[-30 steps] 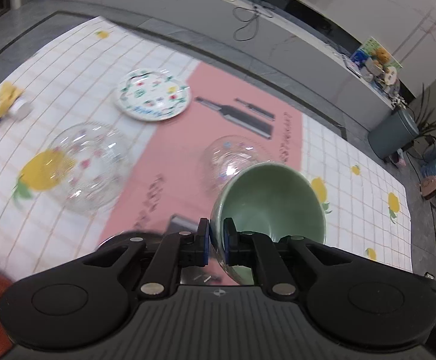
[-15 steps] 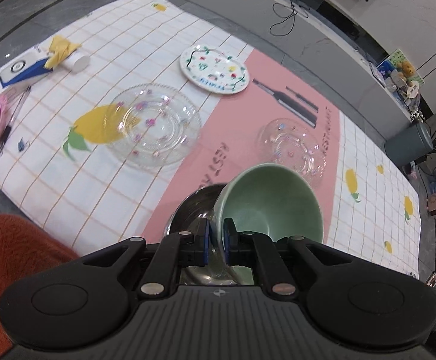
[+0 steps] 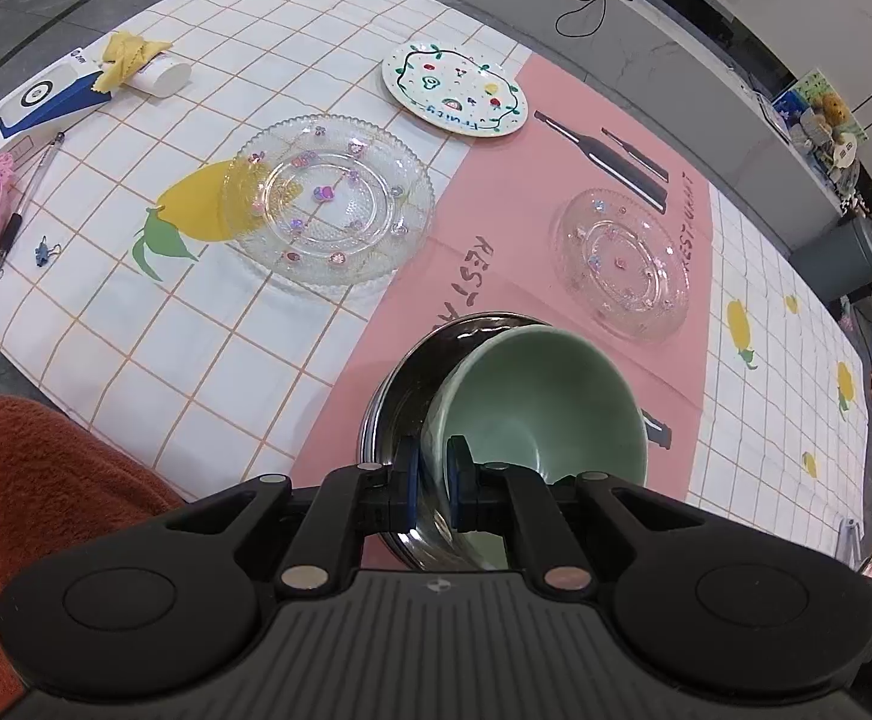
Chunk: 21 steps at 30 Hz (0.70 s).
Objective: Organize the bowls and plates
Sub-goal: 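Lower the green bowl into the steel bowls held by the left tool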
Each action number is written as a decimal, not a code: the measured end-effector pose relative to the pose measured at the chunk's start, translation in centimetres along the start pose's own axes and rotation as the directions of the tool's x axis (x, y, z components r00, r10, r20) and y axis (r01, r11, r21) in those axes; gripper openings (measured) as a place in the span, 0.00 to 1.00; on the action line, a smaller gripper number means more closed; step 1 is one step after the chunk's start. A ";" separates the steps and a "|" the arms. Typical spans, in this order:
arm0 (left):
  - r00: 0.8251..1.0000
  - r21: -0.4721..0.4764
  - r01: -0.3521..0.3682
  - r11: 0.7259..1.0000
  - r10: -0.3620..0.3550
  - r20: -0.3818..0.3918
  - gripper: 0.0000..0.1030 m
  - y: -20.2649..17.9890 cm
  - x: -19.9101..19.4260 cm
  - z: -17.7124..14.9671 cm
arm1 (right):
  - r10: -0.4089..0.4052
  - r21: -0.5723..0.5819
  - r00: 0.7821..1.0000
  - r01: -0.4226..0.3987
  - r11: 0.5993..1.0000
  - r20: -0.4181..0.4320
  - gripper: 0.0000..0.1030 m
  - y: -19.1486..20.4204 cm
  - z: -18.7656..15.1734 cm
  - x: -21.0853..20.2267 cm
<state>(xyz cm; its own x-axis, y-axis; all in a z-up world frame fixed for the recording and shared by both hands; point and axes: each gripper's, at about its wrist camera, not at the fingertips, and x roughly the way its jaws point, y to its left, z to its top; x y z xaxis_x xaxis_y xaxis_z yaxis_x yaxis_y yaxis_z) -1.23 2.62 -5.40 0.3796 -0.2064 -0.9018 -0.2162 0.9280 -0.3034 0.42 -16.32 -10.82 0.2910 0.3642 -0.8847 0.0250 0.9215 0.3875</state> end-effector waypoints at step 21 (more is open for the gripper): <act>0.997 0.122 -0.074 0.990 0.072 0.017 0.10 -1.0 1.3 0.1 | -0.029 -0.078 0.999 0.027 0.997 -0.022 0.12 0.7 0.4 2.1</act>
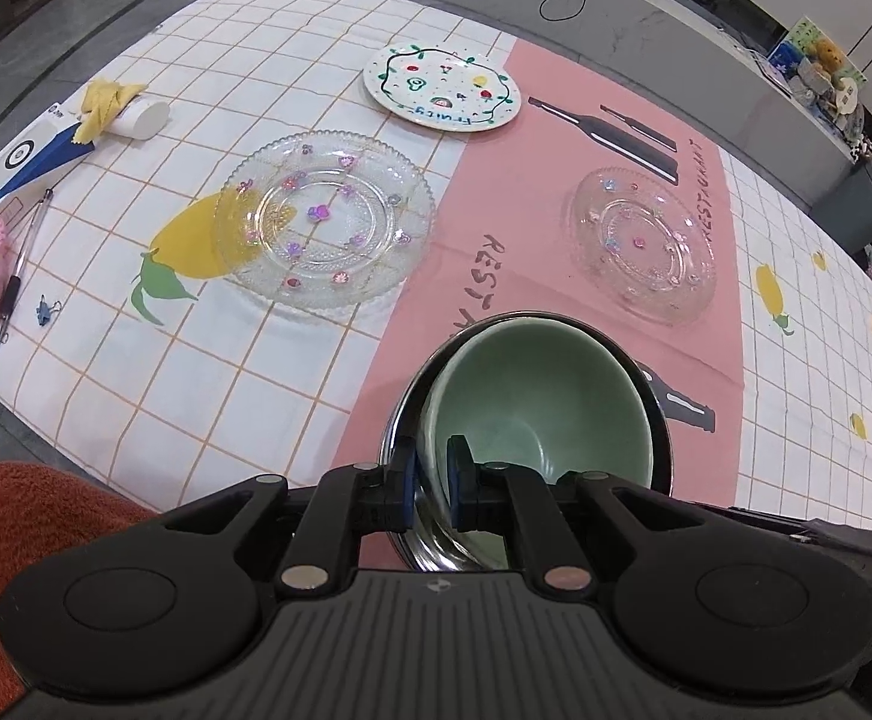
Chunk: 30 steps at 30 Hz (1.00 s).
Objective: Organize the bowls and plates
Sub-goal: 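Lower the green bowl into the steel bowls held by the left tool, then close the right tool on the bowl stack rim while the left tool holds it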
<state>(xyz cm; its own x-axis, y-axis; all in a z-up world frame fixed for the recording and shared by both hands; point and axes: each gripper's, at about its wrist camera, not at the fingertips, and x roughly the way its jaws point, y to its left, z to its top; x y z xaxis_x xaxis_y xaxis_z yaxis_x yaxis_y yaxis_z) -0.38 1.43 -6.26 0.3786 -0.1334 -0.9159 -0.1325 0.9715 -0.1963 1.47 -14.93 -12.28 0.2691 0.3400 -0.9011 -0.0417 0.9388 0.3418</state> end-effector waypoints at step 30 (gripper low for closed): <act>0.990 -0.011 0.068 0.998 -0.066 0.125 0.54 2.1 -2.7 0.2 | 0.081 -0.004 0.993 -0.081 0.997 0.090 0.40 -1.3 -0.4 -3.9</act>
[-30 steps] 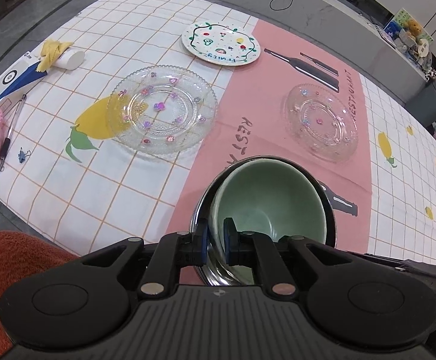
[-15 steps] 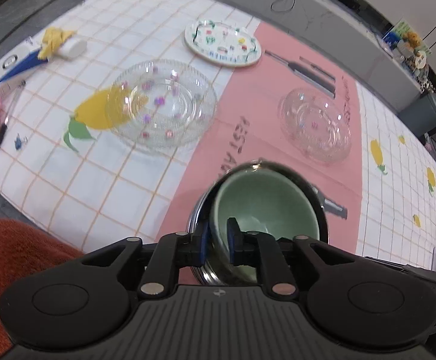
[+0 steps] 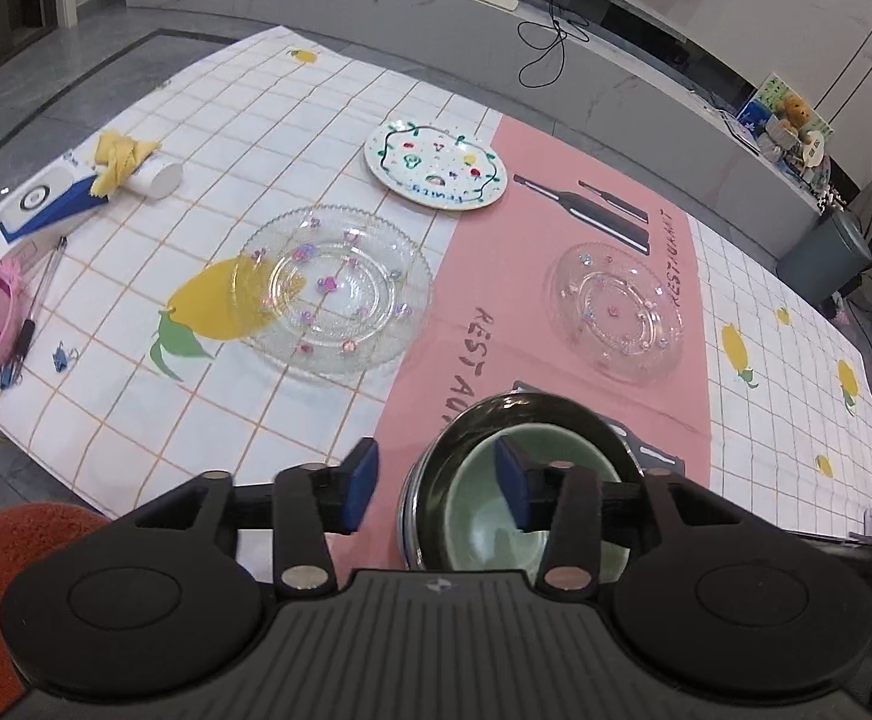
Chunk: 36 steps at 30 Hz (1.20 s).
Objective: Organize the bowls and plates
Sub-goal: 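Close the right tool on the bowl stack rim while the left tool holds it, then open the left tool off the stack while the right tool carries the bowls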
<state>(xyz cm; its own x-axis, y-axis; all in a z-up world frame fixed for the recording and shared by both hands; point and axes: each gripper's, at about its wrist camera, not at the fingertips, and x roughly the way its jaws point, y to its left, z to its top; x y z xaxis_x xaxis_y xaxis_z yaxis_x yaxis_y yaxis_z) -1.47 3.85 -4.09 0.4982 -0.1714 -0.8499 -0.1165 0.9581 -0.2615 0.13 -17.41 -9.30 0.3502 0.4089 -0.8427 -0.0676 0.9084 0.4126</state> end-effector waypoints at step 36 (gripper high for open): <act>0.995 -0.151 0.064 0.986 -0.074 -0.062 0.28 2.7 4.3 0.6 | 0.062 0.245 0.997 -0.049 0.968 -0.042 0.38 -3.3 0.8 4.8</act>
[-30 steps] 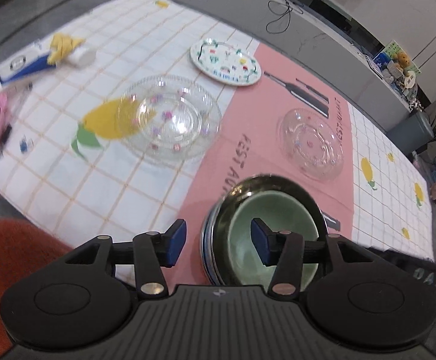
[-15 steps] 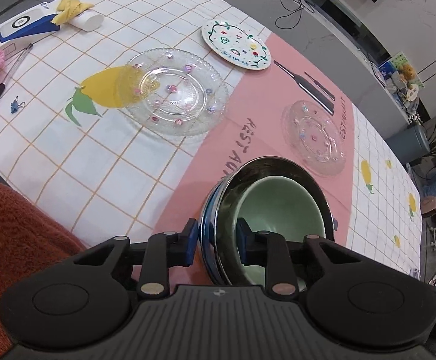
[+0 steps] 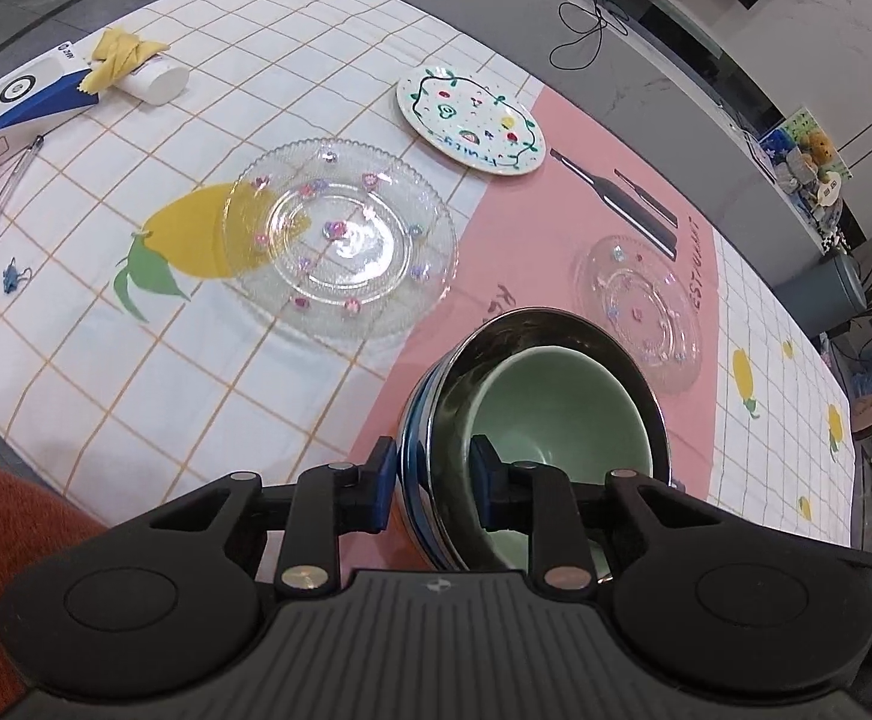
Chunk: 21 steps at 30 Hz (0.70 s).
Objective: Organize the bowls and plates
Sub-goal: 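Open the left tool off the stack while the right tool carries the bowls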
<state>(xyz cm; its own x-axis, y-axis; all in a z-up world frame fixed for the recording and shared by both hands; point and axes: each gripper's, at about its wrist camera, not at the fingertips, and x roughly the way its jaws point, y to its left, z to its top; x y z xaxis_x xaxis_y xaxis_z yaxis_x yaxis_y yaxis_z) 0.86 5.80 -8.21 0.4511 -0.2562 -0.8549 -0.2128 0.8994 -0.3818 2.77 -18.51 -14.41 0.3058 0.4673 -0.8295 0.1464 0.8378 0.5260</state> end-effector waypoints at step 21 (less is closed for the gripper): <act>0.986 -0.010 -0.084 0.996 0.085 0.145 0.40 4.2 -3.6 6.1 | -0.004 -0.319 0.990 0.049 0.946 0.142 0.58 7.0 3.9 -2.5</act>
<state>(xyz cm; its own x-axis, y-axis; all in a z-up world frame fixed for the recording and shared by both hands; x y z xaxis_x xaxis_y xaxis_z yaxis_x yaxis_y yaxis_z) 3.65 12.67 -4.62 0.5523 -0.1251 -0.8242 -0.2584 0.9143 -0.3119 6.70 -14.93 -7.92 0.4361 0.4193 -0.7963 -0.1468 0.9061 0.3968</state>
